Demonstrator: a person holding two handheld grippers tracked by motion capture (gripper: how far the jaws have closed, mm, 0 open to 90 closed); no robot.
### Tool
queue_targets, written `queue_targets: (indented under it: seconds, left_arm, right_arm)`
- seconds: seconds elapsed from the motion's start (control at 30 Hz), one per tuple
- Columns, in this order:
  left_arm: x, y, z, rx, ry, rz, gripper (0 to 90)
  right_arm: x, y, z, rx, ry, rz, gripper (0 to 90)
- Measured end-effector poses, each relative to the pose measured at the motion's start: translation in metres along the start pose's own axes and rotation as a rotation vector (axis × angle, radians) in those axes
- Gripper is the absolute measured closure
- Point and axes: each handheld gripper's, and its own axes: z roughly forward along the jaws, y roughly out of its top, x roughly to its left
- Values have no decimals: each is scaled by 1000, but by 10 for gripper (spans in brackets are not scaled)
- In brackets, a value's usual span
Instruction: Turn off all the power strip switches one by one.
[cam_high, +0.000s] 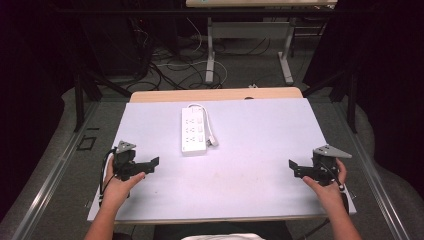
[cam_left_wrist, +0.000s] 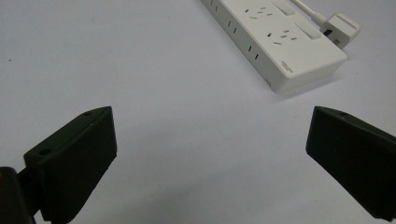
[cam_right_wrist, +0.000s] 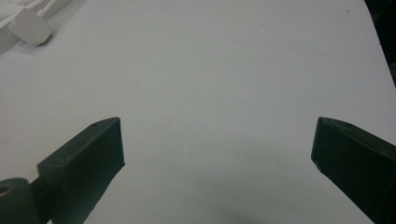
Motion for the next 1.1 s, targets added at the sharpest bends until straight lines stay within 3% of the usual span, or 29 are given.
queue_targets:
  seconds: [0.2, 0.5, 0.7, 0.8, 0.9, 1.1]
  left_arm:
    - [-6, 4, -1, 2, -21, 19, 44]
    - [-16, 17, 0, -43, -30, 15, 76]
    - [-21, 31, 2, -32, -52, 26, 95]
    - [-24, 41, 6, -48, -59, 11, 136]
    - [-30, 50, 10, -52, -73, 7, 154]
    - [-40, 69, 17, -36, -87, 40, 180]
  right_arm:
    - [2, -4, 1, 4, -6, -1, 51]
    - [4, -7, -1, 1, -11, -9, 85]
    - [3, -7, -2, -13, -27, -15, 101]
    - [3, -7, -2, -16, -18, -27, 123]
    - [4, -8, -2, -12, -18, -8, 135]
    - [6, -8, -2, -11, -8, -23, 139]
